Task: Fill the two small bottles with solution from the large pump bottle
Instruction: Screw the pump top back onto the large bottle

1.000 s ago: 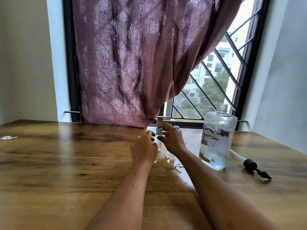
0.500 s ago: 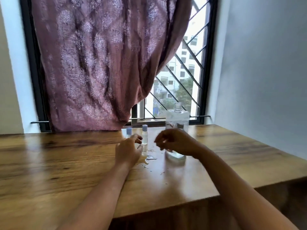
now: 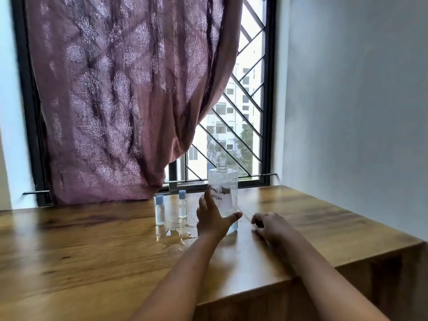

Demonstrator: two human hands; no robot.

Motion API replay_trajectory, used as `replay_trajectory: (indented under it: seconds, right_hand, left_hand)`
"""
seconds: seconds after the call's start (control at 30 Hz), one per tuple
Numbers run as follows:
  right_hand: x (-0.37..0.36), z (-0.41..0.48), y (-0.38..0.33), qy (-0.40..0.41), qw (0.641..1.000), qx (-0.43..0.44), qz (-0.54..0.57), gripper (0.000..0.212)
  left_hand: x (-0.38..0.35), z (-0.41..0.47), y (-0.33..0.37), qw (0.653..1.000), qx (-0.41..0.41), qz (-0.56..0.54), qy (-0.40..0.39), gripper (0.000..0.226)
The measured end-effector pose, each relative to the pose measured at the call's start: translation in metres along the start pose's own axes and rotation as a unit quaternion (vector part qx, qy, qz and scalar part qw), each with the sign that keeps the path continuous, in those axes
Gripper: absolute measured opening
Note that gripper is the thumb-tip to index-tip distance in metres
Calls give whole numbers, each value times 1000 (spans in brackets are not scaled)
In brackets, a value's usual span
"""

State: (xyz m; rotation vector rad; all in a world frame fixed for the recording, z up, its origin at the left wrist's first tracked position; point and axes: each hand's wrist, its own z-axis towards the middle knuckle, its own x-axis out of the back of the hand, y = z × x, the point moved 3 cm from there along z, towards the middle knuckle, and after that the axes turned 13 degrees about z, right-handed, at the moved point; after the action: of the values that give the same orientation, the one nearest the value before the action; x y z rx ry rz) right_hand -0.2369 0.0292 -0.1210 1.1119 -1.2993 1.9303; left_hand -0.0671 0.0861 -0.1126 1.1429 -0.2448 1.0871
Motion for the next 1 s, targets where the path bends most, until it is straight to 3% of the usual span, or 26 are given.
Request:
replay_trajectory:
  seconds: [0.17, 0.23, 0.3, 0.43, 0.53, 0.63, 0.87, 1.0]
  right_hand:
    - [7, 0, -5, 37, 993, 3, 110, 51]
    - [19, 5, -9, 65, 986, 21, 151, 50]
    - [26, 6, -17, 61, 986, 38, 147, 44]
    - [9, 7, -30, -31, 993, 46, 103, 37]
    - [-9, 11, -29, -30, 994, 54, 93, 58]
    - [-18, 11, -32, -28, 995, 67, 61, 55]
    - [-19, 33, -25, 98, 985, 107, 90, 24]
    - [27, 34, -39, 268, 931, 199, 150, 21]
  left_hand:
    - [-12, 12, -2, 999, 16, -31, -5, 124]
    - [-16, 14, -5, 999, 6, -47, -1, 124]
    - [-19, 12, -8, 998, -6, -58, 6, 120]
    - [-19, 14, -13, 998, -13, -57, 6, 117]
    - [-15, 16, -18, 998, -6, -66, 15, 115]
    - [-12, 15, -21, 997, -2, -71, 15, 113]
    - [-6, 14, -22, 998, -2, -65, 14, 114]
    - [-2, 18, -26, 997, 6, -77, 17, 112]
